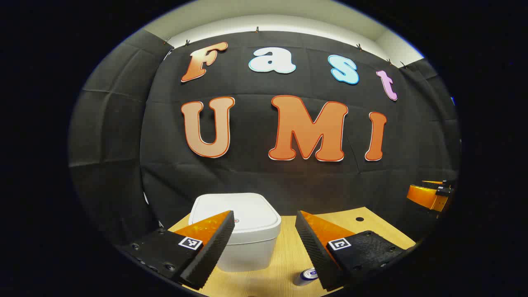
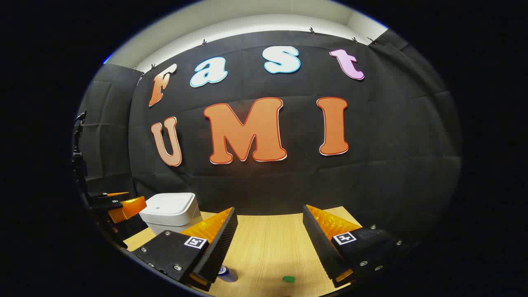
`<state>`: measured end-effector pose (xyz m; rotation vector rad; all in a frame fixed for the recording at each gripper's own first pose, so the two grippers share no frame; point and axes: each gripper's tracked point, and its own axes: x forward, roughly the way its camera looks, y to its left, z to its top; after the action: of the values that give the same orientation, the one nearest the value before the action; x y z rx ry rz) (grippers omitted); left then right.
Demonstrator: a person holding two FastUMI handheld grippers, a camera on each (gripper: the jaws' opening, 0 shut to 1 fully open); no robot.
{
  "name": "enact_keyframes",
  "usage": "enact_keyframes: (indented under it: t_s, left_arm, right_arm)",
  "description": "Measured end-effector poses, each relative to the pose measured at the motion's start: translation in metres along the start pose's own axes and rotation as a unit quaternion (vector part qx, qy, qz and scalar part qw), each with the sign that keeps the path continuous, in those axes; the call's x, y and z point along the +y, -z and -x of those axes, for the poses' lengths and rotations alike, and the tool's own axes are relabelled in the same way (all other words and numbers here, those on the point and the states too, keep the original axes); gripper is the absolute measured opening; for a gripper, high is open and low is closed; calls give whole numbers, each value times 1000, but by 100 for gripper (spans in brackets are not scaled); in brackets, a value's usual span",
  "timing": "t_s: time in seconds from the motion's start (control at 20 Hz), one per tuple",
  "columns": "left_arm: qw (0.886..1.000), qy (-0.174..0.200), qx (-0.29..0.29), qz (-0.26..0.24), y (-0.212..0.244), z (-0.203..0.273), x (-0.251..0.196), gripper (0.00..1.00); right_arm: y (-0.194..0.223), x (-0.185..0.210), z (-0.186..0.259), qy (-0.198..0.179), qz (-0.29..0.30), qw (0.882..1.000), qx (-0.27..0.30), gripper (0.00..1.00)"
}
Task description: Press the lid of the desktop garbage bin to open it, pick up the crumpled paper on the desktop and throw it into the bin, then pick up the pop can on the desktop and drop it into the bin, and finally close the garbage bin lid.
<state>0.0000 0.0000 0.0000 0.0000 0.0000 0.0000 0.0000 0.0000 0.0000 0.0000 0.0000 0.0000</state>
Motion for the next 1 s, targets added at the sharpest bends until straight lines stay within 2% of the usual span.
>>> enact_keyframes:
  t_s: [0.8, 0.85, 0.9, 0.95, 1.0]
  left_arm:
    - [1000, 0, 12, -7, 9, 2, 1, 94]
    - [1000, 1, 12, -5, 8, 2, 1, 96]
    - [1000, 0, 12, -4, 9, 2, 2, 94]
    - [1000, -1, 12, -3, 7, 2, 3, 94]
    - [1000, -2, 11, -4, 8, 1, 3, 94]
  right_arm:
    - [0, 5, 1, -7, 9, 1000, 1, 95]
    - [1, 4, 1, -7, 9, 1000, 2, 100]
    - [0, 4, 0, -7, 8, 1000, 1, 100]
    - [0, 4, 0, -6, 8, 1000, 0, 95]
    - [0, 4, -1, -5, 8, 1000, 0, 95]
